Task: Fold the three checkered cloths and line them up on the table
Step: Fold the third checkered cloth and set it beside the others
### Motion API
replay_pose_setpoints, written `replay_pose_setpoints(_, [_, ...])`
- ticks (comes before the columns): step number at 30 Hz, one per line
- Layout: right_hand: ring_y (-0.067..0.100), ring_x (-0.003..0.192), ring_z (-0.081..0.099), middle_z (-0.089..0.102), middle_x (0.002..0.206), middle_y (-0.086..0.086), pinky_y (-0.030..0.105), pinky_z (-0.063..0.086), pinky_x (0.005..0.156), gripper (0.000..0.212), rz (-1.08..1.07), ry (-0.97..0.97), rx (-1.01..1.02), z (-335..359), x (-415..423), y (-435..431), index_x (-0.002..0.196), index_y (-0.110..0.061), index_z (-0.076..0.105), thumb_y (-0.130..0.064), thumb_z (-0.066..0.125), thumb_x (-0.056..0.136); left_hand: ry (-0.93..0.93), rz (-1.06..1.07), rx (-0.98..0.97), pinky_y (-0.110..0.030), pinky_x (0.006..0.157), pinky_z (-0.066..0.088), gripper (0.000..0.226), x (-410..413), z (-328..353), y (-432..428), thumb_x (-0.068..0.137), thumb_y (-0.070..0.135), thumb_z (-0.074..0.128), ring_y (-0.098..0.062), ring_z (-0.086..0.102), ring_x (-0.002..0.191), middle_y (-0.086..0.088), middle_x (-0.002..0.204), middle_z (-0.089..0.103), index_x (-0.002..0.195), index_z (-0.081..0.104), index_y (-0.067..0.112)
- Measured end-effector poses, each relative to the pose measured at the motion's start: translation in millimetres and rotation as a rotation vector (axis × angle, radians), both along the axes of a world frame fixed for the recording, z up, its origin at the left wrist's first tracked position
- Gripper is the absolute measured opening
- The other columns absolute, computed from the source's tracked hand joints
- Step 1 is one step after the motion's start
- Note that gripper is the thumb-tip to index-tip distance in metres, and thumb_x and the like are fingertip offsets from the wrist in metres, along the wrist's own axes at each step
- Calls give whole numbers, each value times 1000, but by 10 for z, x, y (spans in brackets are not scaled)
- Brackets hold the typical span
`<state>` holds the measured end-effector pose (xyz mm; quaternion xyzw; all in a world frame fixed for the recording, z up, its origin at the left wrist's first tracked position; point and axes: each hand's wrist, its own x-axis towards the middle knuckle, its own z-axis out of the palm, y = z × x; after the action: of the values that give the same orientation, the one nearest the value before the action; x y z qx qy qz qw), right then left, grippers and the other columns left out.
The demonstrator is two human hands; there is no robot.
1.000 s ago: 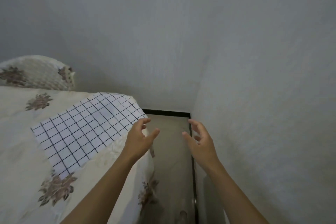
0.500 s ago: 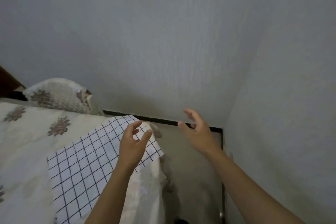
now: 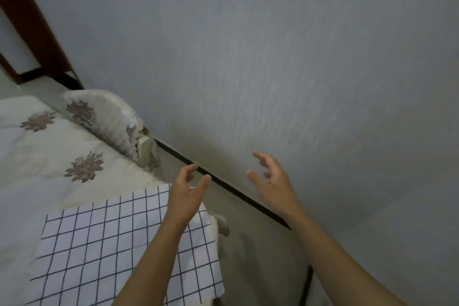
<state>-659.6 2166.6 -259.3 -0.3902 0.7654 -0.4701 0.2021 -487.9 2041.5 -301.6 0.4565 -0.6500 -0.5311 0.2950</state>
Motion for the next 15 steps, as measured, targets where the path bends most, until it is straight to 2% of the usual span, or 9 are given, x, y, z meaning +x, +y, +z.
replay_pose_setpoints(4, [0,130,39,44,140,-16,30,37,107,47,132,-27,20,-101,-56,-530,136,-31,46,-38,60,92,-25,128,13,-31,92,44,41,147,-8,-287,89,37,68,-11,51,119,9,128,56,127,55,29])
replay_pose_setpoints(8, [-1,131,38,44,141,-18,27,36,105,46,303,-48,76,-258,-25,-1006,134,-40,44,-42,61,91,-62,293,35,-28,89,43,41,377,-102,-477,89,34,69,-13,51,121,8,129,57,127,55,26])
replay_pose_setpoints(11, [-2,126,41,48,137,-15,29,38,106,48,419,-45,71,-359,-43,-1321,135,-31,47,-34,64,90,-85,406,62,-28,90,42,42,472,-165,-505,88,34,69,-12,50,120,9,129,56,128,56,27])
replay_pose_setpoints(15, [1,128,41,46,138,-15,35,39,106,55,612,-57,112,-558,-120,-1635,135,-35,45,-51,60,85,-122,538,94,-28,89,41,43,450,-240,-465,87,37,70,-9,49,121,11,129,55,127,55,30])
